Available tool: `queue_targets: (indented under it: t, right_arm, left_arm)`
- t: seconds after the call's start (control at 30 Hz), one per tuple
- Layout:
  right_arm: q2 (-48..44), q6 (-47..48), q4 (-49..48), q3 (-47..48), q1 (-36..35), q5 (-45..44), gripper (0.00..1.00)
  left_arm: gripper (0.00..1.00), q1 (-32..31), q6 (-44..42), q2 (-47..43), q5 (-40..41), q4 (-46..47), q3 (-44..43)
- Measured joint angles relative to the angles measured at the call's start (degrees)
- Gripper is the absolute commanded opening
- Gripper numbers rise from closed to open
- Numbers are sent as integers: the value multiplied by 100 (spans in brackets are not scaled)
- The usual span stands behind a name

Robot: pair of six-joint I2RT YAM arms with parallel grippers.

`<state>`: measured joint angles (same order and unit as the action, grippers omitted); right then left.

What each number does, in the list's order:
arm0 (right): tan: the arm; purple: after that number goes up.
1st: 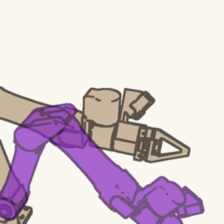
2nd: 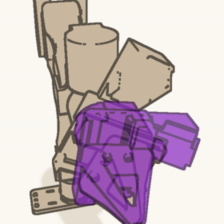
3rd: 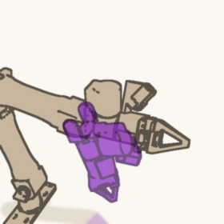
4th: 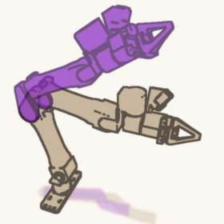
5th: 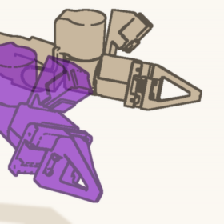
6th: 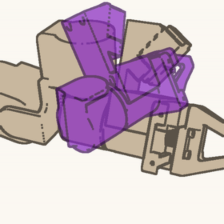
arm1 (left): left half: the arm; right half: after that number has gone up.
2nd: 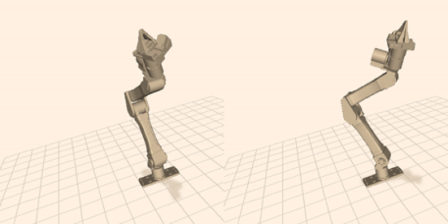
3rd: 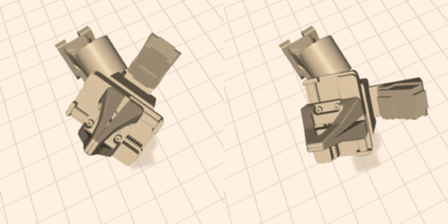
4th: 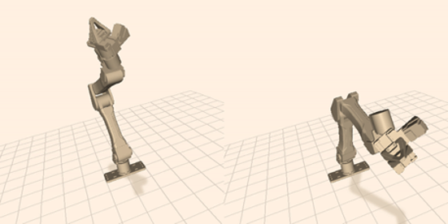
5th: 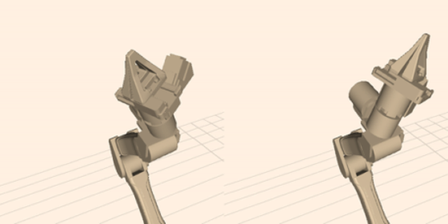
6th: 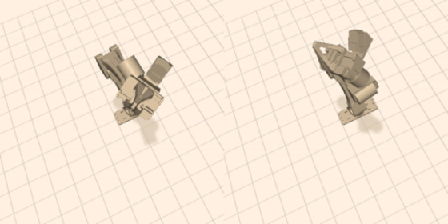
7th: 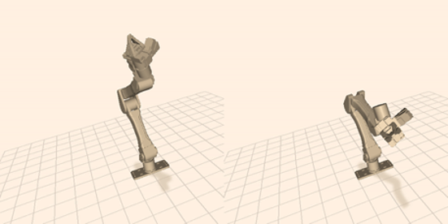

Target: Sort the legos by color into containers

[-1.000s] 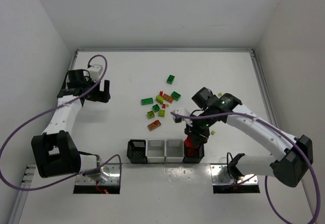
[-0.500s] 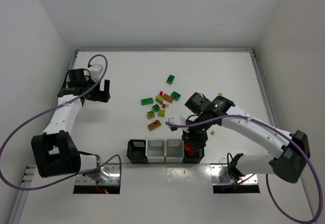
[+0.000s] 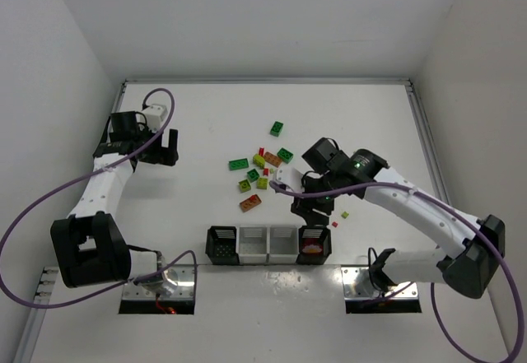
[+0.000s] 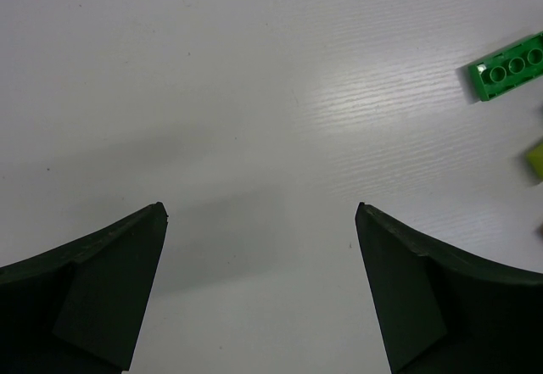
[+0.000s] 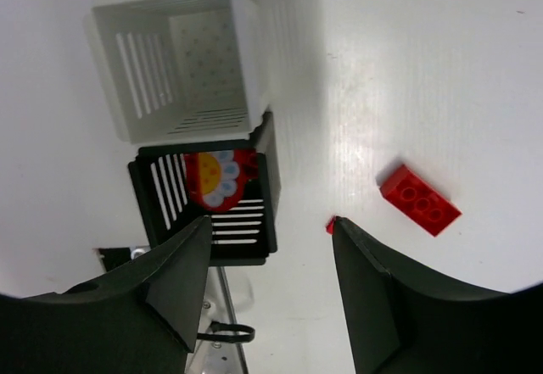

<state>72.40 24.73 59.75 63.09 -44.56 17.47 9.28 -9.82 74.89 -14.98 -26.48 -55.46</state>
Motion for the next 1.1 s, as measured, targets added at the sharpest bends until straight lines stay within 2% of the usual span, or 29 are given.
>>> queue_targets:
  t: [0.2,0.33,0.43,0.47,0.57,0.63,0.83,0.93,1.1]
  right_arm:
    - [-61,-240,-774,-332,417,-581,61]
    - [367,-245,-1034,-570,1244,-787,62]
    - [920,-245,-1287,-570,1950,-791,67]
    - [1054,-229,-1344,-568,2140,-769,72]
    - [1327,35,-1318,-496,2553,-573,74]
    - [1449,529,-1202,-358,2747,-262,74]
    - [1292,2887,-634,-295,3047,654,75]
    - [1257,3923,-205,-269,3051,920,76]
    - [1786,5095,184,-122,3051,1084,79]
  left_arm:
    - [100,0,2,0,4,-2,0]
    - [100,0,-2,0,13,0,0]
    - [100,0,-2,0,42,0,0]
    - [100,0,-2,0,46,0,0]
    - [100,0,-13,0,66,0,2]
    - [100,0,-28,0,63,0,2]
    - [100,0,-111,28,-24,-9,17]
    - [100,0,-153,122,-63,-11,17]
    - [100,0,-153,378,-179,-107,17]
